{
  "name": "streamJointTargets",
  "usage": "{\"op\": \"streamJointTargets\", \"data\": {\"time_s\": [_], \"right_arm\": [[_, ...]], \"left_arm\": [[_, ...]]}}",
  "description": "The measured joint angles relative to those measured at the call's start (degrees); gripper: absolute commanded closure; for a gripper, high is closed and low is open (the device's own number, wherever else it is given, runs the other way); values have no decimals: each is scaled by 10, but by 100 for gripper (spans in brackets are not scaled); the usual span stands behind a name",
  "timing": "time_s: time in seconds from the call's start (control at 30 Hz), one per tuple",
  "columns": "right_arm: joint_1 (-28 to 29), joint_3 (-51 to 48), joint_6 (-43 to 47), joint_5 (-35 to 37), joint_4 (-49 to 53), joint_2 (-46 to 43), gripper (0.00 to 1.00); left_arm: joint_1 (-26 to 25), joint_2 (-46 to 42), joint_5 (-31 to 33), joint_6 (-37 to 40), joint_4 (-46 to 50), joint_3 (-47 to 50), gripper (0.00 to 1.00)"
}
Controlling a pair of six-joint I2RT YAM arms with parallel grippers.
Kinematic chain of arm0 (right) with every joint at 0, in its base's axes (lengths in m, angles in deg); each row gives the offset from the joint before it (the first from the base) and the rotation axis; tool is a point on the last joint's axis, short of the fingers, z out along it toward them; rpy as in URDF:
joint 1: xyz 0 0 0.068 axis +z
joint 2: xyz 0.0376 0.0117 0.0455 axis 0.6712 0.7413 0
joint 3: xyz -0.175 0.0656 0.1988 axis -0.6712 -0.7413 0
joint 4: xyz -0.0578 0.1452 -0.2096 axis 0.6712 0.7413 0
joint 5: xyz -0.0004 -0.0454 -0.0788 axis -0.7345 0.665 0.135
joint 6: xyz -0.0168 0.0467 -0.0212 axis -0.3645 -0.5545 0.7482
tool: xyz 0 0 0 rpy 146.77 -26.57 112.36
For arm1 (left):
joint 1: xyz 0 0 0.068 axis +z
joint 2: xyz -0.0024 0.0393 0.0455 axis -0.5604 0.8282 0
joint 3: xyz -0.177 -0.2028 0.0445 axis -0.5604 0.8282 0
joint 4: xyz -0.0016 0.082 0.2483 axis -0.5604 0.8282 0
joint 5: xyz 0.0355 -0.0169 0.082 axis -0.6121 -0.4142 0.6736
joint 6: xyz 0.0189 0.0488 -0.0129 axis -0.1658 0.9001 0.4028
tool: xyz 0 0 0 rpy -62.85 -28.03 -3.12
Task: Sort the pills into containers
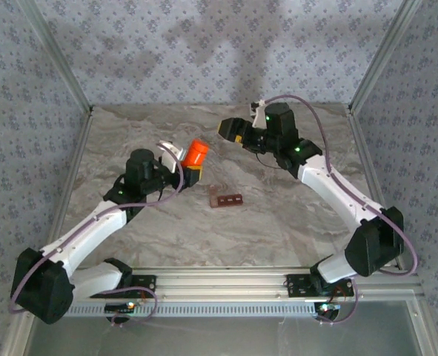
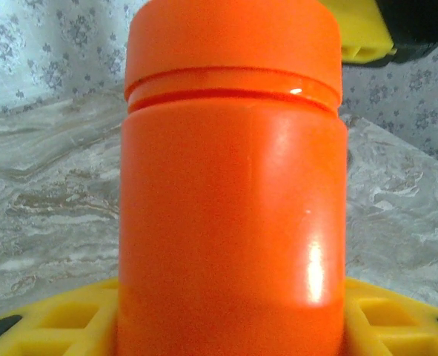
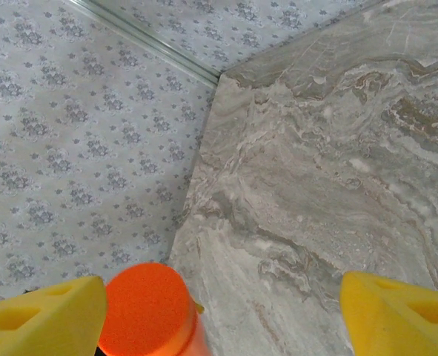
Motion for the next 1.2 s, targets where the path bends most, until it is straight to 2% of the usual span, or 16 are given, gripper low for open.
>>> {"op": "streamJointTargets", "data": {"time_s": [0.67, 0.93, 1.2], "right_arm": [[52, 47, 26, 45, 35, 45, 12], [72, 55, 27, 45, 35, 56, 14], [82, 55, 20, 42, 27, 65, 20]], "left_arm": [[-3, 14, 5, 19, 2, -15, 100], [-11, 39, 5, 19, -1, -15, 100], [-12, 46, 6, 19, -15, -15, 100]]}}
